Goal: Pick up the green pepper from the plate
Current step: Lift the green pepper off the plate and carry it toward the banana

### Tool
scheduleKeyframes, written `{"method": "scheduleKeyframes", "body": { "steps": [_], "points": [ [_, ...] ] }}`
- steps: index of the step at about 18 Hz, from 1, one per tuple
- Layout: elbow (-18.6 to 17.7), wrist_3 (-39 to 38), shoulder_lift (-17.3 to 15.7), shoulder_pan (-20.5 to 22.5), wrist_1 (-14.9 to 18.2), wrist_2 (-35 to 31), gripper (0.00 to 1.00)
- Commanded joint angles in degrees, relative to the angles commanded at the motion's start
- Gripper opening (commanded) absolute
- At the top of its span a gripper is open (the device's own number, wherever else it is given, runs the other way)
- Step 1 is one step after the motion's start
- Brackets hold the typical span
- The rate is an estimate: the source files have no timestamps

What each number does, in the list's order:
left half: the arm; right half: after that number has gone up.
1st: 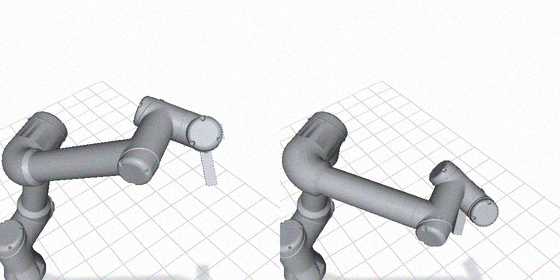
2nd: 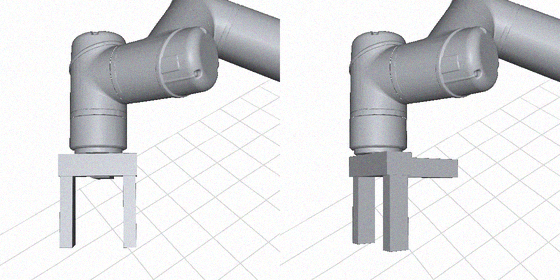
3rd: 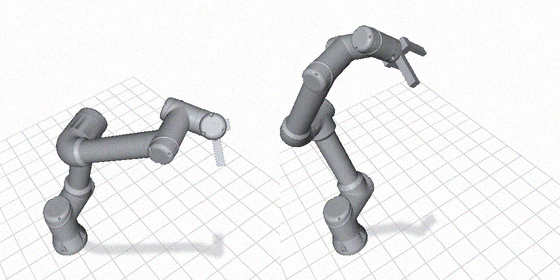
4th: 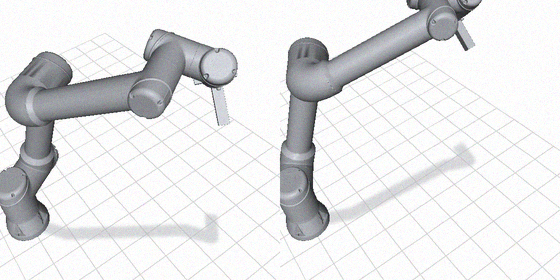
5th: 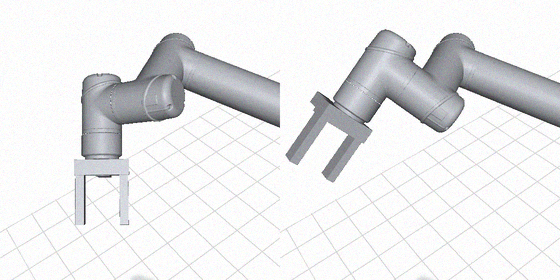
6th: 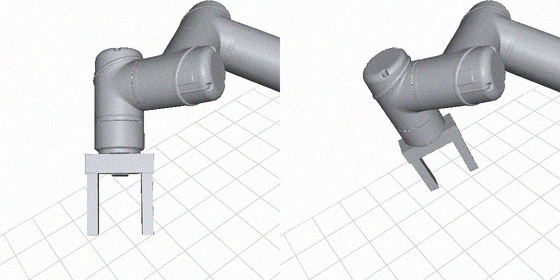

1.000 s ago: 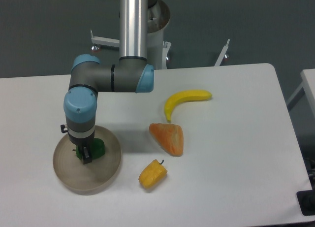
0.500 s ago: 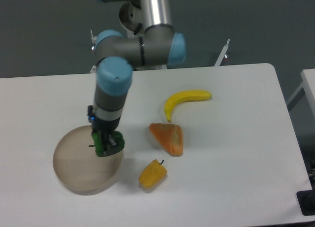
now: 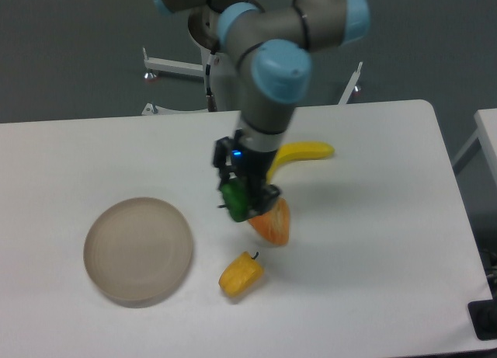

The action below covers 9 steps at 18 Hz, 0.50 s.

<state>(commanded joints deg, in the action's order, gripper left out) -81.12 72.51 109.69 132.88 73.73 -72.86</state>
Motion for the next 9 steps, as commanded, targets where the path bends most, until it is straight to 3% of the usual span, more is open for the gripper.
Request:
{"method": "scheduleKeyframes", "body": {
  "steps": [4,9],
  "points": [
    [0.17,5.09,0.96,2.9,0.53,-7.89,0.36],
    [0.88,9.31,2.02,4.41,0.8,-12.29,0.37]
  ]
}}
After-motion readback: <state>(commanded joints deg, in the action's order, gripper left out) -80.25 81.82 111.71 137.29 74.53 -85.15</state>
